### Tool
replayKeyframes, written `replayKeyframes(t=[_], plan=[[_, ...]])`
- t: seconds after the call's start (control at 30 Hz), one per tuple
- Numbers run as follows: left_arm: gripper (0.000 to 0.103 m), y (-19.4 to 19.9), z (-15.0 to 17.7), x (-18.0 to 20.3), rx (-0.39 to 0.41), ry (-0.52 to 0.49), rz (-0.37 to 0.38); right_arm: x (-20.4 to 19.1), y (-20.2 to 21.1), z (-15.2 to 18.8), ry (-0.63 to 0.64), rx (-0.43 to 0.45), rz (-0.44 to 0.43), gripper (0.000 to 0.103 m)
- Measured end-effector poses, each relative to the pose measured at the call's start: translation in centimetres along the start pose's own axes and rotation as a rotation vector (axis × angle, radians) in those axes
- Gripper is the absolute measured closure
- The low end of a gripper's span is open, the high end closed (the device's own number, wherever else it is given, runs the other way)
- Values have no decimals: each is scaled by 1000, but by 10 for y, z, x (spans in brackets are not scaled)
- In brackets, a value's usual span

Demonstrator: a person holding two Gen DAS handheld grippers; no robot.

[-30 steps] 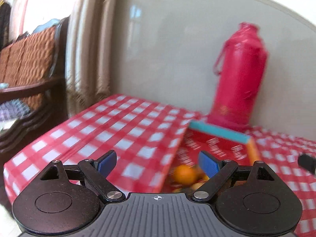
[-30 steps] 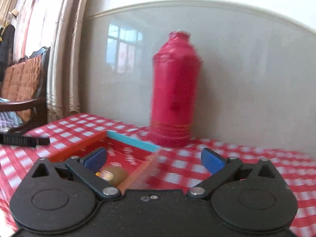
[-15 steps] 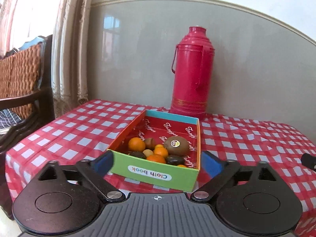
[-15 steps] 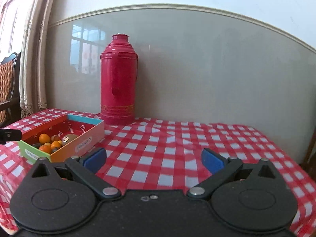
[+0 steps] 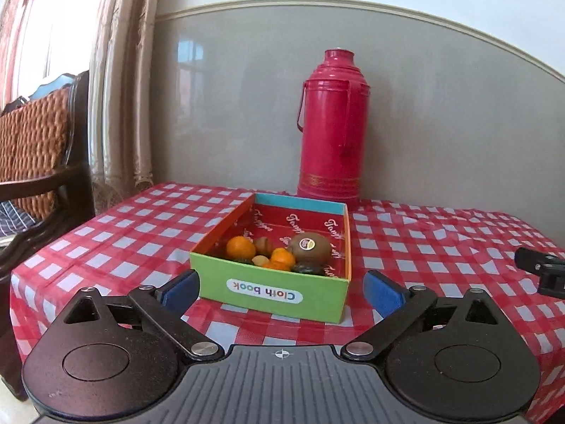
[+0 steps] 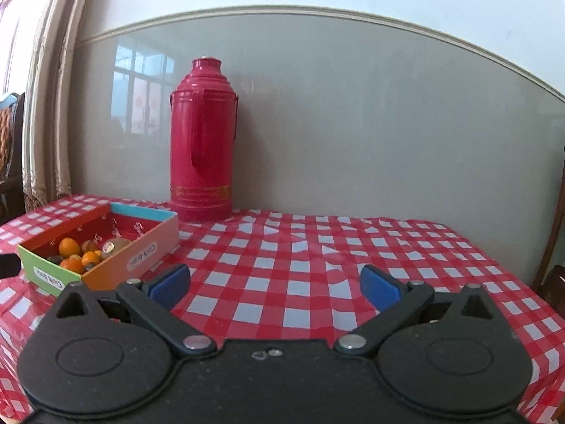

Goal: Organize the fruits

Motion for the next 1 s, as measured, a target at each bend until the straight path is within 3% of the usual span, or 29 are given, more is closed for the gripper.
replayKeyframes(t=[0.13, 0.37, 1.0], plan=[[4, 0, -2, 4, 16, 14, 30, -3, -1, -1, 15, 11, -7, 6], [4, -4, 0, 3, 2, 13, 18, -10, -2, 1, 68, 4, -9, 6], [4, -5, 1, 5, -2, -2, 19, -6, 1, 0, 35, 15, 3, 6]])
Point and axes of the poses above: each gripper's, at about its wrist camera, not at the fingertips, and y roughly against the way its jaws point, x to its right, z to its underside, the point moved 8 cm from there along -y, roughly the way its jaws point, and after that the axes turned 1 degree about x, right-handed, at the moved point
